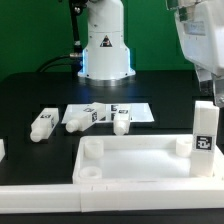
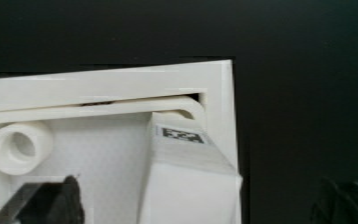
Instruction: Assemble desk
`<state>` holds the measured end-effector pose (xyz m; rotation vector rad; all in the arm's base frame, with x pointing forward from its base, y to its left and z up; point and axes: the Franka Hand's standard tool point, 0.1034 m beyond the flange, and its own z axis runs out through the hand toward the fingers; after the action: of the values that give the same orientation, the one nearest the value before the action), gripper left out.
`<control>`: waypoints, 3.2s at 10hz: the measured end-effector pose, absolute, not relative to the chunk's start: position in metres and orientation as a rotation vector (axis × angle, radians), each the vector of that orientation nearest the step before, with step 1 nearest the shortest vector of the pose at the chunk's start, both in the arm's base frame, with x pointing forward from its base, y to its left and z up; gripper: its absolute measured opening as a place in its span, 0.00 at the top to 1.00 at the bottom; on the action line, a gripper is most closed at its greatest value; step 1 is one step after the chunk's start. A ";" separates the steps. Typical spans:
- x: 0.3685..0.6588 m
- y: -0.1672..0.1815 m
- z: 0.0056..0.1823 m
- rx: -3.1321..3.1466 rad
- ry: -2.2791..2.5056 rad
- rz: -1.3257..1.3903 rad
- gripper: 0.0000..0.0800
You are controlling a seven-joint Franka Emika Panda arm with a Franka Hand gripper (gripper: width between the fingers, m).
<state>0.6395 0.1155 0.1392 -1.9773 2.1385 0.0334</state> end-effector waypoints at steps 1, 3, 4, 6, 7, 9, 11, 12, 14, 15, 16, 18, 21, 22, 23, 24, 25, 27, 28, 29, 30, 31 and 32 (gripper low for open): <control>0.639 0.114 0.140 -1.990 2.125 0.029 0.19; 0.618 0.089 0.147 -2.175 1.925 -0.009 0.19; 0.606 0.075 0.151 -2.227 1.866 -0.010 0.19; 0.600 0.058 0.146 -2.344 1.725 -0.070 0.19; 0.600 0.059 0.146 -2.401 1.648 -0.077 0.19; 0.599 0.058 0.145 -2.523 1.464 -0.102 0.19; 0.590 0.051 0.135 -2.695 1.175 -0.125 0.19; 0.576 0.046 0.127 -2.782 1.003 -0.121 0.19; 0.548 0.037 0.106 -2.894 0.777 -0.167 0.19; 0.553 0.038 0.108 -2.888 0.792 -0.274 0.19; 0.553 0.038 0.107 -2.928 0.674 -0.289 0.19; 0.553 0.036 0.106 -2.971 0.521 -0.299 0.19; 0.515 0.018 0.093 -3.028 0.180 -0.176 0.19; 0.507 0.014 0.090 -3.041 0.130 -0.174 0.19; 0.501 0.013 0.086 -3.061 0.075 -0.202 0.19; 0.501 0.013 0.086 -3.062 0.054 -0.196 0.19; 0.501 0.012 0.086 -3.063 0.058 -0.196 0.19; 0.495 0.009 0.081 -3.057 0.066 -0.151 0.19; 0.478 0.004 0.069 -3.025 0.113 0.011 0.19; 0.471 0.004 0.062 -2.991 0.149 0.124 0.19; 0.470 0.002 0.059 -2.999 0.152 0.122 0.19; 0.470 0.002 0.059 -2.999 0.151 0.120 0.19; 0.470 0.002 0.059 -2.999 0.152 0.121 0.19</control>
Offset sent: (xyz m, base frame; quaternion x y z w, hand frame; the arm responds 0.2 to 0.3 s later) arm -0.0527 -0.0411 0.0178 -0.0066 -0.0331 -0.0976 0.9946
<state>0.4702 0.0017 0.0589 -2.9988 0.1516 0.1210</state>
